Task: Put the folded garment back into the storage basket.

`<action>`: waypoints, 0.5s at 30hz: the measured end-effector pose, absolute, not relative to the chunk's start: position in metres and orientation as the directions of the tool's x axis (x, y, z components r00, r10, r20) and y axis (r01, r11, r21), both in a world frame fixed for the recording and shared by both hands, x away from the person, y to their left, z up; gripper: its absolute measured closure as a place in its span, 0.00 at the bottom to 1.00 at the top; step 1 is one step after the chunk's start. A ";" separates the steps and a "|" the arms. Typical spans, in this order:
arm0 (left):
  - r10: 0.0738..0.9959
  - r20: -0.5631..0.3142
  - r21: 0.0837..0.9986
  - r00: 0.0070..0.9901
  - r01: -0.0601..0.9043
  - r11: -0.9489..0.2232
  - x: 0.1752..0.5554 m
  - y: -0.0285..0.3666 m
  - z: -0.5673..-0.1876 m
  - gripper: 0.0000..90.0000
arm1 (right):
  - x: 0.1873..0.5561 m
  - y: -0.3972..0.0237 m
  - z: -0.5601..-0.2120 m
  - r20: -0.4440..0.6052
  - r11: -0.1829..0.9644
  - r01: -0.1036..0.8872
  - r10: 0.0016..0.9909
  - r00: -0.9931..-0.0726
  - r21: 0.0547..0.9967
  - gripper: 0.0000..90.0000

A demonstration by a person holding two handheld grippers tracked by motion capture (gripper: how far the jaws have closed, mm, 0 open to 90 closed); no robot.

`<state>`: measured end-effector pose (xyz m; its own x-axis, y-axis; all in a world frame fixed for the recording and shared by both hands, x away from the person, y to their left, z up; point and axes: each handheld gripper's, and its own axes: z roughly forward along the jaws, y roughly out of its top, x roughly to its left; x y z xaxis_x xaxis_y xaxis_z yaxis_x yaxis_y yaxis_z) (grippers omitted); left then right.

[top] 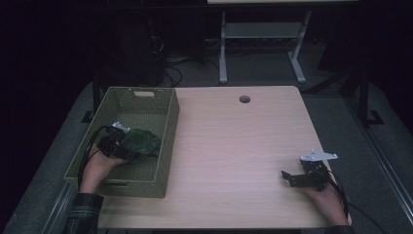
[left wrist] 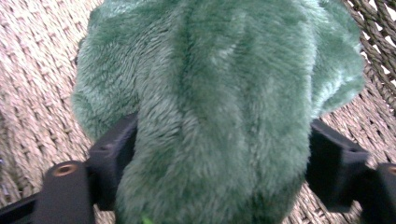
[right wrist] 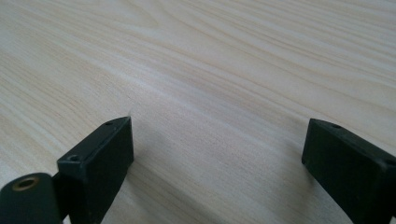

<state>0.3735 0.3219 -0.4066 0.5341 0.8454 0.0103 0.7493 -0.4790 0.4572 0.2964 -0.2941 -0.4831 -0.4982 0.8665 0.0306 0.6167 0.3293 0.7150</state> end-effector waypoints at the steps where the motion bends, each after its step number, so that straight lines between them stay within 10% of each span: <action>1: 0.845 0.009 0.467 0.534 0.746 -0.476 0.373 0.322 -0.405 0.20 | 0.296 -0.294 -0.483 0.031 0.328 0.618 0.868 -0.496 0.715 0.10; 15: 0.840 0.033 0.573 0.542 0.678 -0.460 0.361 0.319 -0.366 0.19 | 0.296 -0.294 -0.483 0.031 0.326 0.619 0.869 -0.494 0.715 0.10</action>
